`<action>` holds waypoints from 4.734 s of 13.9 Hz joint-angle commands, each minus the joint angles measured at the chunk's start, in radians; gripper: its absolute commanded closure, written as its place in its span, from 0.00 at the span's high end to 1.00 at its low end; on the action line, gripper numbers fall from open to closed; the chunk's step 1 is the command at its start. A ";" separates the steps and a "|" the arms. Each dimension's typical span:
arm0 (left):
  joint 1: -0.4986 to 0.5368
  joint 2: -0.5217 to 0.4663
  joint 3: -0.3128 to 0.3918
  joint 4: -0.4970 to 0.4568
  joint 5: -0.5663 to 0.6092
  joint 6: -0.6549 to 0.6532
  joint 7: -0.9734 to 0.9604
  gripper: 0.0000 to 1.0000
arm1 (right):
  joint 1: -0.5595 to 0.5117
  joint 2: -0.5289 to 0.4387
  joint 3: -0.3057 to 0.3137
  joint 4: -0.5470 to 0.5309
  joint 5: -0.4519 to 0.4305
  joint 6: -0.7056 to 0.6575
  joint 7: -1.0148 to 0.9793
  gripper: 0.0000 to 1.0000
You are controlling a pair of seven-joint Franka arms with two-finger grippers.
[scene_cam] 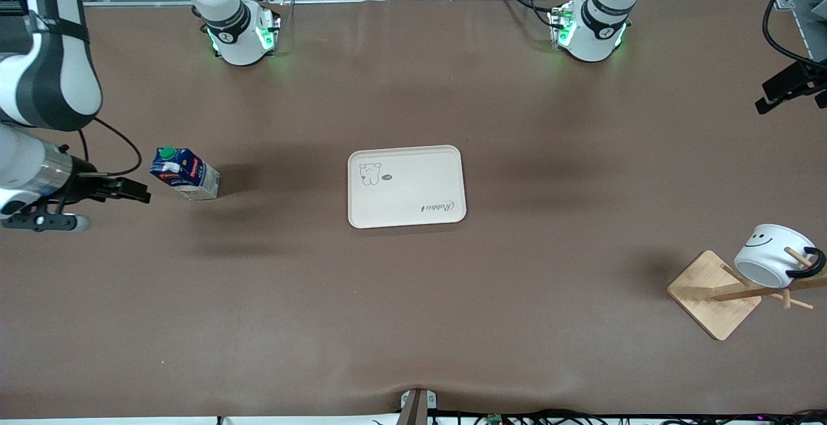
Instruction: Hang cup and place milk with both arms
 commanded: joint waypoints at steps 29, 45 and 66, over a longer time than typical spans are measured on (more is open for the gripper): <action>-0.014 -0.003 -0.139 0.001 0.039 -0.045 -0.099 1.00 | 0.025 -0.264 0.004 0.106 -0.018 -0.329 0.006 1.00; -0.011 -0.003 -0.139 -0.003 0.038 -0.045 -0.126 1.00 | 0.007 -0.241 -0.001 0.157 -0.018 -0.346 0.007 1.00; -0.008 0.023 -0.134 0.046 0.039 -0.045 -0.060 1.00 | 0.008 -0.241 -0.001 0.166 -0.018 -0.346 0.007 1.00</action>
